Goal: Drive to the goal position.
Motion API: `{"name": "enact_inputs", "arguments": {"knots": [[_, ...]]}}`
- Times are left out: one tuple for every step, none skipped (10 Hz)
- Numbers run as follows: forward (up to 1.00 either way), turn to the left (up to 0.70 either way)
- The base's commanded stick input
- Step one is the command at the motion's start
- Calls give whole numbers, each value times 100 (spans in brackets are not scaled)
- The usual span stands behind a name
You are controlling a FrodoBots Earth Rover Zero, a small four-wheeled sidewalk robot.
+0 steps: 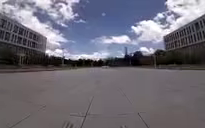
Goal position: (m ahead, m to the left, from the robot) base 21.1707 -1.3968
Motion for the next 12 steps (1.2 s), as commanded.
{"name": "enact_inputs", "arguments": {"knots": [[70, 0], [70, 0], [70, 0], [70, 0], [70, 0], [70, 0], [70, 0], [70, 0], [70, 0], [70, 0], [70, 0], [70, 0]]}}
